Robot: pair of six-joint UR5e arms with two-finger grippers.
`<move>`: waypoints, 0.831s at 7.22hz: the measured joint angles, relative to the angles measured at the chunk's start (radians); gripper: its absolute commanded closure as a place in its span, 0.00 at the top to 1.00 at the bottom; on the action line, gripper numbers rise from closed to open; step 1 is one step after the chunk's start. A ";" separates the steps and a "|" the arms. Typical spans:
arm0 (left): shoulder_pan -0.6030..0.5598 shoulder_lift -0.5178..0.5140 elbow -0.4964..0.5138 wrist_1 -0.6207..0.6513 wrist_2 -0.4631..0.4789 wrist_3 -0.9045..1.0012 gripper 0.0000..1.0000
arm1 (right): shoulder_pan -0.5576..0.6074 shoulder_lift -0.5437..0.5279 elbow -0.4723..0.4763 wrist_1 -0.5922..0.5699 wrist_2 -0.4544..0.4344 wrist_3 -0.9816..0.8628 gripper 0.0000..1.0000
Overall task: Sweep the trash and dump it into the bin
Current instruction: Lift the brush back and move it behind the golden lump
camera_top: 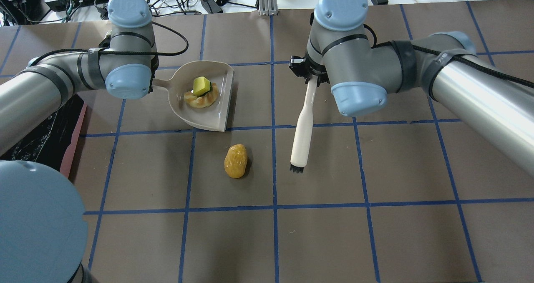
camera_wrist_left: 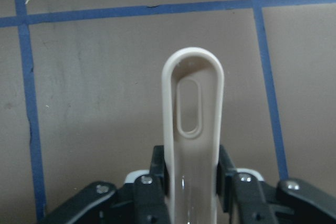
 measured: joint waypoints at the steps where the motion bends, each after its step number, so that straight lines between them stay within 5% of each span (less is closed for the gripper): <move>1: 0.020 0.044 -0.053 0.013 0.001 0.025 0.00 | 0.003 -0.047 0.074 -0.043 -0.005 0.008 0.00; 3: 0.036 0.133 -0.182 0.092 0.003 0.049 0.00 | 0.021 -0.099 0.156 -0.070 -0.005 0.064 0.00; 6: 0.039 0.223 -0.395 0.271 0.064 0.063 0.00 | 0.077 -0.054 0.148 -0.118 -0.027 0.068 0.00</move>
